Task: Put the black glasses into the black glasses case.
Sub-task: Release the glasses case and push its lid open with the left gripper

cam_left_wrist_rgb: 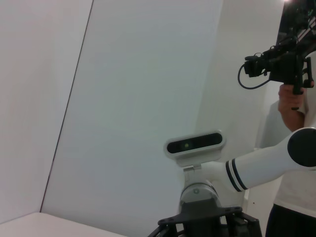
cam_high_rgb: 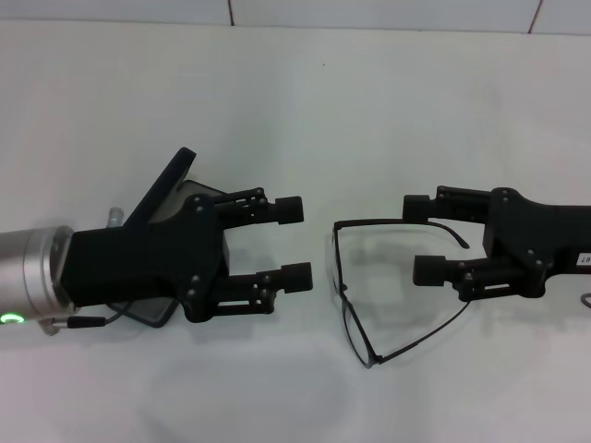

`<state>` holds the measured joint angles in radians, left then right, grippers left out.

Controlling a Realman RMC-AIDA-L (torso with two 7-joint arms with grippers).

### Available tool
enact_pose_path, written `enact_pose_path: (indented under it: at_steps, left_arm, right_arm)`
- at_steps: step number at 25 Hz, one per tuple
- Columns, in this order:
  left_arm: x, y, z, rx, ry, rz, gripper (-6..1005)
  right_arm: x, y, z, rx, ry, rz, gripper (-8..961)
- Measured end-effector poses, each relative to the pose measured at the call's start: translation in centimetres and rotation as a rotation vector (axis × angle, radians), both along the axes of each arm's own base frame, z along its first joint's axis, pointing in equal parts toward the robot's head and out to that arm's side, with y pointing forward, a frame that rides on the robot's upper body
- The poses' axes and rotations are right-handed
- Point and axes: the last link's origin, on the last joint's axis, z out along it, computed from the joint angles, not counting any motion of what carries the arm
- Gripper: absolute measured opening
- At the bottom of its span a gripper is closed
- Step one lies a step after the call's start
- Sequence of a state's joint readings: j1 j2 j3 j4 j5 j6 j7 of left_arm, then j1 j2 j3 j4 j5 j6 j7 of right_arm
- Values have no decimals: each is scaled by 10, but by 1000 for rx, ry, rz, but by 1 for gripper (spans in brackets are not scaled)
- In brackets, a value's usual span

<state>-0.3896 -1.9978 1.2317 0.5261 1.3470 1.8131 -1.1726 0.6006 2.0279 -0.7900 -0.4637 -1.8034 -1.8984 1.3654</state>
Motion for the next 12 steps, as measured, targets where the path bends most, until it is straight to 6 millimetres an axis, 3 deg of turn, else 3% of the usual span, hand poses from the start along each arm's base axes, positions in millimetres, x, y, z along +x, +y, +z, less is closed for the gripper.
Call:
enact_pose_path:
  at_steps: [12]
  left_arm:
    - [-1,0,0,4,-4,7,714]
  right_arm:
    - [-1,2,-2,8,-1,4,874]
